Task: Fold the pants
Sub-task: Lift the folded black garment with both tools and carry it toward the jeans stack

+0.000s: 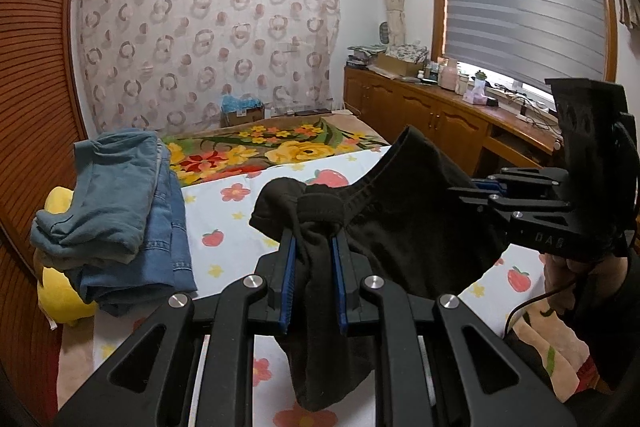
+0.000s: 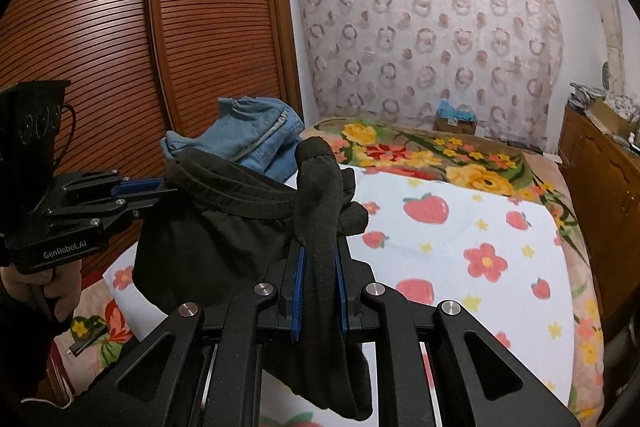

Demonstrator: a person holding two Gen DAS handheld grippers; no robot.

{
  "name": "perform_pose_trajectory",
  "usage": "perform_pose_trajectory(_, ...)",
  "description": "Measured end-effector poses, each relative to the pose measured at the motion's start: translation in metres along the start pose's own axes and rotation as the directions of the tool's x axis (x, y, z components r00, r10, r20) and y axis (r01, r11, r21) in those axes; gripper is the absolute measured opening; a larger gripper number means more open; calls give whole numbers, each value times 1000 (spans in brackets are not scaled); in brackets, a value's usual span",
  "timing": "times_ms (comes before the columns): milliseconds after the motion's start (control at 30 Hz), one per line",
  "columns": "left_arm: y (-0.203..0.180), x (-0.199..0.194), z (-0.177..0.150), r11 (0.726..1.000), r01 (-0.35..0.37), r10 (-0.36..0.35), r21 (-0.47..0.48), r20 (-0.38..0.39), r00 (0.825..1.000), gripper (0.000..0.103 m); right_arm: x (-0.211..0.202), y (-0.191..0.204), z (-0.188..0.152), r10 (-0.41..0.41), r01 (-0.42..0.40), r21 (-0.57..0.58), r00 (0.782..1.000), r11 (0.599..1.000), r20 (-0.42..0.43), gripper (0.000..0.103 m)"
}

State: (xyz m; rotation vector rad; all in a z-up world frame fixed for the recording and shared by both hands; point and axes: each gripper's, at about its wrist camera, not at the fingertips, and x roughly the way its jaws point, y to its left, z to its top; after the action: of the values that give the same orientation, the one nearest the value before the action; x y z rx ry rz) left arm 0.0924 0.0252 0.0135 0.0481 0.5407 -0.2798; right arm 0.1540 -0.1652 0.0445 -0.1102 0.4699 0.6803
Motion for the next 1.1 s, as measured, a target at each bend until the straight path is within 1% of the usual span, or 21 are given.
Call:
perform_pose_trajectory(133, 10, 1, 2, 1000, -10, 10, -13, 1, 1000, 18, 10, -2, 6, 14, -14, 2, 1000, 1000, 7, 13)
perform_pose_trajectory(267, 23, 3, 9, 1000, -22, 23, -21, 6, 1000, 18, 20, -2, 15, 18, -18, -21, 1000, 1000, 9, 13)
perform_pose_trajectory(433, 41, 4, 24, 998, -44, 44, -36, 17, 999, 18, 37, -4, 36, 23, -23, -50, 1000, 999, 4, 13)
perform_pose_trajectory(733, 77, 4, 54, 995, -98, 99, -29, 46, 994, 18, 67, -3, 74, 40, -35, -99, 998, 994, 50, 13)
perform_pose_trajectory(900, 100, 8, 63, 991, -130, 132, -39, 49, 990, 18, 90, -5, 81, 64, -55, -119, 996, 991, 66, 13)
perform_pose_trajectory(1100, 121, 18, 69, 985, -160, 163, -62, 45, 986, 18, 120, -14, 91, 85, -77, -139, 995, 987, 56, 13)
